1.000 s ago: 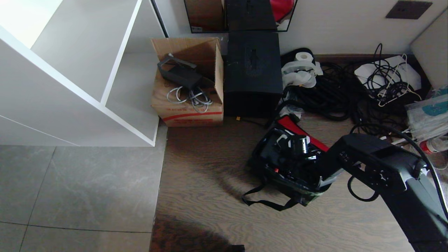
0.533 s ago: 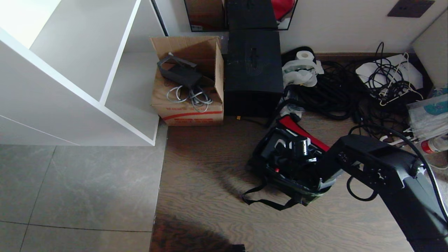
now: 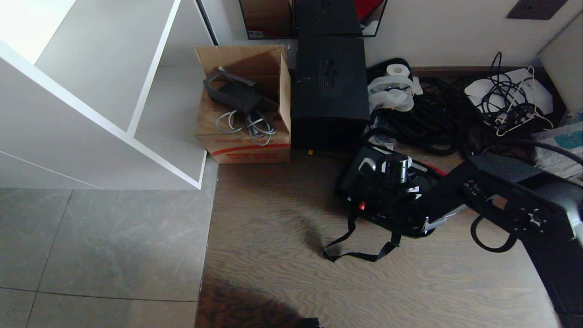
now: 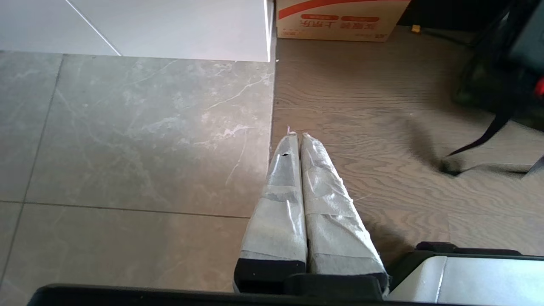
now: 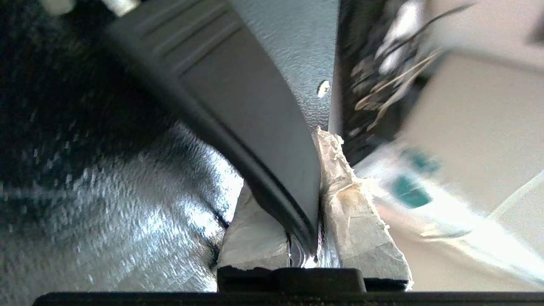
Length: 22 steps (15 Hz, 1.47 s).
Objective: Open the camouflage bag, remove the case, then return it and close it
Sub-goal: Lift the black box, then release the handle
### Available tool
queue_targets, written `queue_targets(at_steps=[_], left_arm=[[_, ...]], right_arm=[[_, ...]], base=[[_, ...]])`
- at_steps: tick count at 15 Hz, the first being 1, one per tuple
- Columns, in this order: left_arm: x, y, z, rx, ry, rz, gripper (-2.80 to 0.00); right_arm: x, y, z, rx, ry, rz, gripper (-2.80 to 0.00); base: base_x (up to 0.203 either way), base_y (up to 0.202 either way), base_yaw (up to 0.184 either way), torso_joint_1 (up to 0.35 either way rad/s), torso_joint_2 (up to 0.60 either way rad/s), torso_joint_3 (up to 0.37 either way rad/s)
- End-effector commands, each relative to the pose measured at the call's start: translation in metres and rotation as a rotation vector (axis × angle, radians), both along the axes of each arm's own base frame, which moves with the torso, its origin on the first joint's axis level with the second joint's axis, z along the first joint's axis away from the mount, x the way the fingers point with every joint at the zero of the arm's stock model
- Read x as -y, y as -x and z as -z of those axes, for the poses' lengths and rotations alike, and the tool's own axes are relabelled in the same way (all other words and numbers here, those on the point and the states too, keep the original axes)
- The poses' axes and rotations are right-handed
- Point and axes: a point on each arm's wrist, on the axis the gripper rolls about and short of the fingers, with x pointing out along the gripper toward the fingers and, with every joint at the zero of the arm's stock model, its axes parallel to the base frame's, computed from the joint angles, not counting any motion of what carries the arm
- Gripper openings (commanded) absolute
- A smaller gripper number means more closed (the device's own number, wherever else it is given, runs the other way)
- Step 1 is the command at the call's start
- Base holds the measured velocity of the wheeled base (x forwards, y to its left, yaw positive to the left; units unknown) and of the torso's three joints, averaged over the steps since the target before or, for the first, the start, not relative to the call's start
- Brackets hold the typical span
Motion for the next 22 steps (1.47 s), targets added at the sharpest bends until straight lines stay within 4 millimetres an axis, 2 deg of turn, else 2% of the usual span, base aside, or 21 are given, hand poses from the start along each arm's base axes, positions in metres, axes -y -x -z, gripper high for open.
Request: queue_targets(at_steps=[1,3,5,8,12,17,22], left_arm=[[0.000,0.000,0.000,0.002,0.000,0.000,-2.80],[0.000,0.000,0.000,0.001,0.000,0.000,-2.80],[0.000,0.000,0.000,0.001,0.000,0.000,-2.80],[0.000,0.000,0.000,0.002,0.000,0.000,-2.80],[0.000,0.000,0.000,0.002,0.000,0.000,-2.80],[0.000,0.000,0.000,0.002,0.000,0.000,-2.80],[0.000,0.000,0.000,0.001,0.000,0.000,-2.80]], right_arm=[[-0.004,0.022,-0.056,0.093,-0.027,-0.017,-2.80],[-0.004,0.043,-0.080,0.103,-0.011,-0.031,-2.80],[-0.003,0.055,-0.091,0.102,-0.001,-0.038,-2.80],[-0.001,0.060,-0.092,0.095,0.003,-0.037,-2.80],[0.009,0.072,-0.107,0.120,-0.010,-0.026,-2.80],[0.046,0.068,-0.113,0.129,-0.006,0.092,-2.80],[0.111,0.060,-0.120,0.122,0.009,0.261,-2.80]], base=[[0.000,0.000,0.000,0.000,0.00,0.000],[0.000,0.000,0.000,0.000,0.00,0.000],[0.000,0.000,0.000,0.000,0.00,0.000],[0.000,0.000,0.000,0.000,0.00,0.000],[0.000,0.000,0.000,0.000,0.00,0.000],[0.000,0.000,0.000,0.000,0.00,0.000],[0.000,0.000,0.000,0.000,0.00,0.000]])
